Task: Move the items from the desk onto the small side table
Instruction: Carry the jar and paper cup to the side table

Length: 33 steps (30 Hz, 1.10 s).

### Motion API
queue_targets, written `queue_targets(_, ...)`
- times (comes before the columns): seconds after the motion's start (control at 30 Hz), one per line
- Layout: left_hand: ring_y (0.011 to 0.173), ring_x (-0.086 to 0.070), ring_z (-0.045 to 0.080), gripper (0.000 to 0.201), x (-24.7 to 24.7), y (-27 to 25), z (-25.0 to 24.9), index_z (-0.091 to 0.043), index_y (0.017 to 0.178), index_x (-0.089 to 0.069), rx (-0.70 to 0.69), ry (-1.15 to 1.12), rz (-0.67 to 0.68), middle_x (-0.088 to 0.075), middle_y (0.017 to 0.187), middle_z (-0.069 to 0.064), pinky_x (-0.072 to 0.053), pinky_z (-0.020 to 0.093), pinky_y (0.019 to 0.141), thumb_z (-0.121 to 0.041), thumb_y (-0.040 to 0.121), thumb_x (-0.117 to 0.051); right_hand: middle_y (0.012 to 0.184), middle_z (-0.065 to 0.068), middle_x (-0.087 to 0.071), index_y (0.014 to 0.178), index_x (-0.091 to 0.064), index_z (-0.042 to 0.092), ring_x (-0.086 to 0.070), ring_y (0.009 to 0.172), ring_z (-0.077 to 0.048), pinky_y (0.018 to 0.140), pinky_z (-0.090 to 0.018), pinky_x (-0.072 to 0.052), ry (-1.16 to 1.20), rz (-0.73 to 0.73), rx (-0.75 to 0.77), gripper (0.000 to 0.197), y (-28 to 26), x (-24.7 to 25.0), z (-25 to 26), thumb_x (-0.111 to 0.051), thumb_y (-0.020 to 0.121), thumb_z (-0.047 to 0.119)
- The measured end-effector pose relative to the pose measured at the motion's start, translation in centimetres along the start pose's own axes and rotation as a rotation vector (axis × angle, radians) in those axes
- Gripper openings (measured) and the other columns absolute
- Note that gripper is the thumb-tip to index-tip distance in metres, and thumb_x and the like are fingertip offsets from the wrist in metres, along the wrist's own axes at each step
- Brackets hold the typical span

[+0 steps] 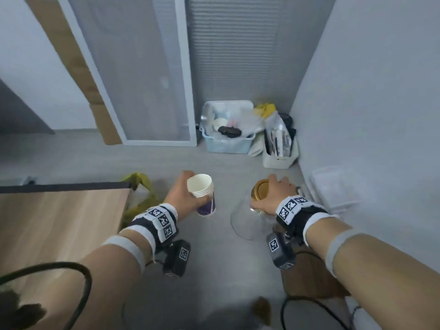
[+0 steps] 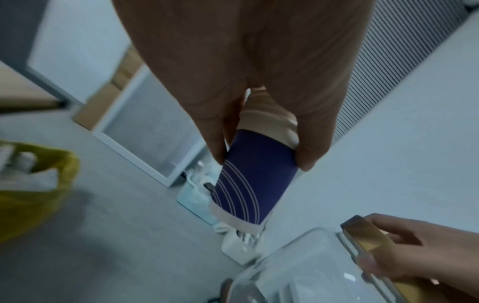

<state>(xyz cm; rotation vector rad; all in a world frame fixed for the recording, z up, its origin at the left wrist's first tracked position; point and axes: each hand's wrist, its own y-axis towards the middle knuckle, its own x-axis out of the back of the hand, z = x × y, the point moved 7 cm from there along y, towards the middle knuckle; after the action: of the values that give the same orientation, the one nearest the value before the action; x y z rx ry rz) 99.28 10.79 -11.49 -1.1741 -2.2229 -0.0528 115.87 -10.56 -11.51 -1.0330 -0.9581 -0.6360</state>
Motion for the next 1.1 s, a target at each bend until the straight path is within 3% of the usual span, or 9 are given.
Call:
queue_targets(0.13,0.100,-0.061,0.022,0.072,-11.7,2.6,-4.7,-0.021,0.120,-0.047,-0.061,0.025,0.154,-0.059,0.112,0.002,-0.048,0.031,0.084,-0.034,0.064,-0.089,0.128,-0.019,-0.046,0.134,-0.031,0.028,-0.048,0.119,-0.042,0.094,-0.050,-0.048,0.049,0.042,-0.214,0.109,1.7,-2.9,-13.0,-0.058,0.044,0.081)
queue_targets(0.2,0.098,-0.062,0.021,0.070,-17.6,3.7,-6.3,-0.025,0.117,-0.047,-0.089,0.054,0.234,-0.060,0.107,-0.001,-0.051,0.034,0.087,-0.038,0.063,-0.089,0.121,-0.017,-0.048,0.129,-0.033,0.031,-0.050,0.113,-0.040,0.090,-0.048,-0.050,0.096,0.038,-0.345,0.096,1.6,-4.1,-19.1,-0.054,0.049,0.081)
queue_targets(0.37,0.098,-0.061,0.020,0.069,-28.5,6.7,-8.1,-0.025,0.120,-0.044,-0.099,0.047,0.442,-0.056,0.109,-0.003,-0.046,0.028,0.081,-0.036,0.068,-0.087,0.126,-0.015,-0.039,0.133,-0.032,0.035,-0.039,0.120,-0.040,0.095,-0.051,-0.046,0.213,0.126,-0.537,0.092,1.9,-6.9,-28.9,-0.075,0.055,0.059)
queue_targets(0.47,0.100,-0.060,0.017,0.067,-34.1,9.6,-8.4,-0.030,0.118,-0.045,-0.136,0.065,0.541,-0.057,0.112,-0.003,-0.046,0.026,0.081,-0.032,0.067,-0.087,0.129,-0.009,-0.038,0.134,-0.028,0.034,-0.038,0.120,-0.038,0.091,-0.053,-0.048,0.269,0.085,-0.623,0.093,3.8,-8.7,-32.9,-0.070,0.056,0.063)
queue_targets(0.57,0.103,-0.059,0.016,0.069,-39.0,12.8,-8.4,-0.032,0.121,-0.045,-0.204,0.127,0.652,-0.057,0.114,-0.003,-0.049,0.030,0.086,-0.031,0.065,-0.085,0.130,-0.005,-0.038,0.138,-0.024,0.023,-0.040,0.119,-0.035,0.090,-0.052,-0.050,0.279,0.030,-0.723,0.100,6.1,-10.0,-35.7,-0.060,0.057,0.070)
queue_targets(0.7,0.110,-0.053,0.017,0.073,-45.8,17.1,-8.3,-0.031,0.128,-0.043,-0.276,0.207,0.772,-0.052,0.121,-0.005,-0.045,0.030,0.092,-0.022,0.068,-0.084,0.127,-0.007,-0.036,0.136,-0.026,0.021,-0.040,0.118,-0.034,0.088,-0.049,-0.050,0.356,0.005,-0.769,0.106,11.2,-12.7,-39.6,-0.064,0.052,0.074)
queue_targets(0.87,0.111,-0.052,0.015,0.076,-52.2,21.4,-7.4,-0.027,0.131,-0.045,-0.352,0.253,0.818,-0.054,0.122,-0.003,-0.042,0.026,0.093,-0.018,0.067,-0.084,0.132,-0.013,-0.026,0.140,-0.020,0.034,-0.035,0.124,-0.038,0.090,-0.052,-0.051,0.419,-0.016,-0.777,0.107,17.4,-16.2,-43.1,-0.078,0.054,0.062)
queue_targets(1.0,0.107,-0.051,0.010,0.074,-57.4,24.0,-5.0,-0.028,0.130,-0.046,-0.389,0.310,0.833,-0.053,0.120,-0.006,-0.034,0.004,0.074,-0.020,0.068,-0.084,0.138,-0.011,-0.024,0.141,-0.016,0.040,-0.037,0.123,-0.039,0.082,-0.052,-0.054,0.333,0.006,-0.764,0.111,23.0,-19.1,-46.0,-0.085,0.056,0.048)
queue_targets(1.1,0.109,-0.052,0.012,0.076,-60.9,25.0,-2.7,-0.029,0.130,-0.046,-0.407,0.286,0.869,-0.052,0.123,-0.003,-0.035,0.008,0.080,-0.024,0.065,-0.085,0.140,-0.008,-0.024,0.142,-0.014,0.041,-0.039,0.122,-0.040,0.078,-0.051,-0.052,0.297,-0.003,-0.760,0.111,26.1,-21.0,-48.1,-0.086,0.058,0.042)
